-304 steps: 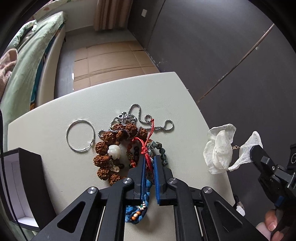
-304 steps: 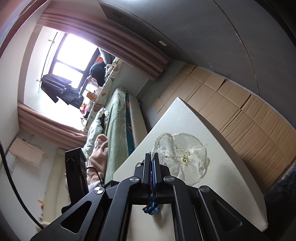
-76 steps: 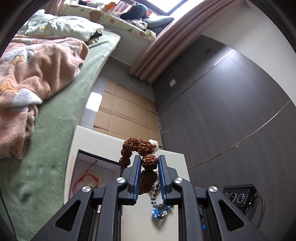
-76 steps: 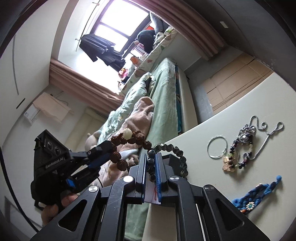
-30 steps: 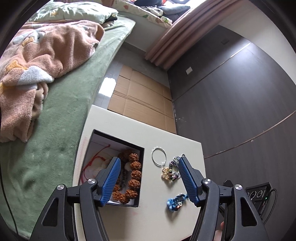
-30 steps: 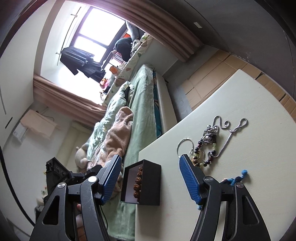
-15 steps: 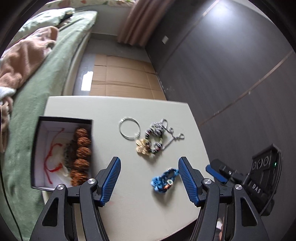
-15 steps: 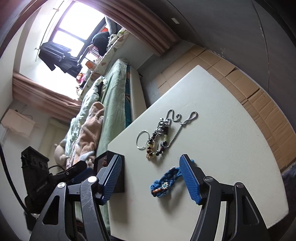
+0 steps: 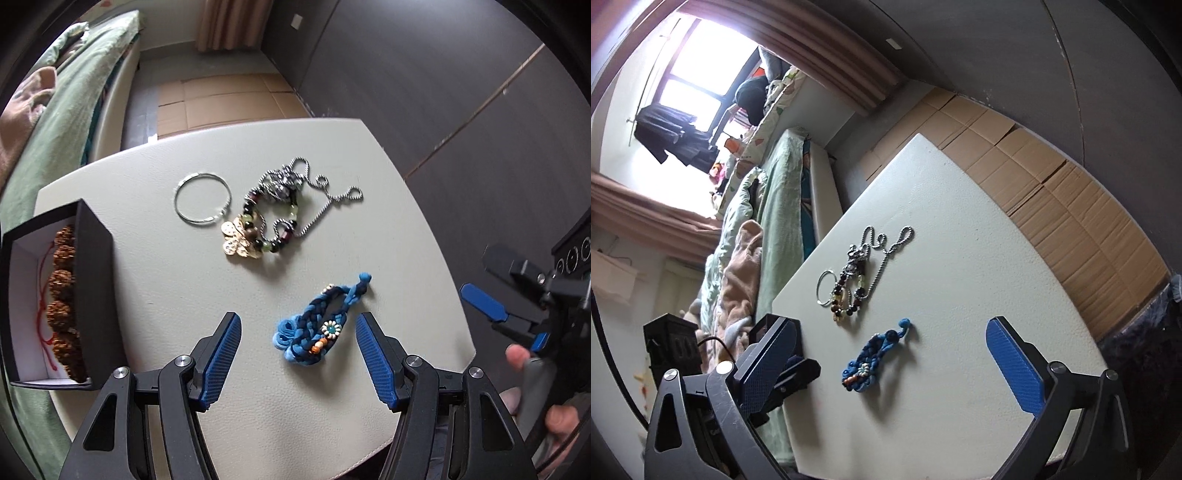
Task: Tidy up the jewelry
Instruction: 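Grasp the blue braided keychain with the left gripper and lift it, then carry the blue keychain over the black box with the left gripper while the right gripper lifts the silver chain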
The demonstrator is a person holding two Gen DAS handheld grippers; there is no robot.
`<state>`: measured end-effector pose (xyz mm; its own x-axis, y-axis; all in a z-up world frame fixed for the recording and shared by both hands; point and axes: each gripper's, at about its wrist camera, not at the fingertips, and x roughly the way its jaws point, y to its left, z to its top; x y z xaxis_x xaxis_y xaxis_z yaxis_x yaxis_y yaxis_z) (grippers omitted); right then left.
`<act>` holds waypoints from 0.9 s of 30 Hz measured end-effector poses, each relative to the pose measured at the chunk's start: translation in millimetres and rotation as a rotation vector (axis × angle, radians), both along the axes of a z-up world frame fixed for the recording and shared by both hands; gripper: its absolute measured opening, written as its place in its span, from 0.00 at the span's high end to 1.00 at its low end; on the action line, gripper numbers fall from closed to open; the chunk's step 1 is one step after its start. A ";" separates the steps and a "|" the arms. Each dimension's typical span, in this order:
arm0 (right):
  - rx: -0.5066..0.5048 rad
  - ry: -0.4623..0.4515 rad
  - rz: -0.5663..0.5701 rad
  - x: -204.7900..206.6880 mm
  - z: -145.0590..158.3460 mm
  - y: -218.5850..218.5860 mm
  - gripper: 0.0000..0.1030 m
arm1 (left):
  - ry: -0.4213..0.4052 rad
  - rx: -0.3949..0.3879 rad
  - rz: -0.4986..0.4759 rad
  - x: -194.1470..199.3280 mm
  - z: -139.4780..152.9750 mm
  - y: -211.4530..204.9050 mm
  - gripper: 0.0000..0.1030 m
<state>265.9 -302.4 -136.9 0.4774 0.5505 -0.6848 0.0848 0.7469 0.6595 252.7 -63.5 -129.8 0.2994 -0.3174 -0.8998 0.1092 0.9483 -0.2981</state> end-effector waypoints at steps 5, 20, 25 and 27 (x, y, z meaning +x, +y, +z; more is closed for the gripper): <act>0.006 0.030 -0.014 1.5 -5.0 -4.8 0.00 | 0.033 0.046 -0.041 0.2 -16.0 -12.1 0.36; -0.039 0.044 -0.001 10.2 -11.9 6.6 0.00 | 0.026 0.056 -0.034 6.4 -21.2 -3.4 0.78; -0.046 0.004 0.039 20.0 -6.3 19.5 0.00 | -0.025 0.031 0.012 5.6 -4.8 12.1 0.78; -0.066 -0.016 0.057 24.7 -2.2 28.4 0.00 | -0.054 0.026 0.035 4.7 3.4 18.8 0.78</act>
<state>290.6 -274.0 -139.0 0.4578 0.5310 -0.7130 0.0311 0.7920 0.6098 257.4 -44.7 -126.4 0.3580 -0.2826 -0.8899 0.0911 0.9591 -0.2679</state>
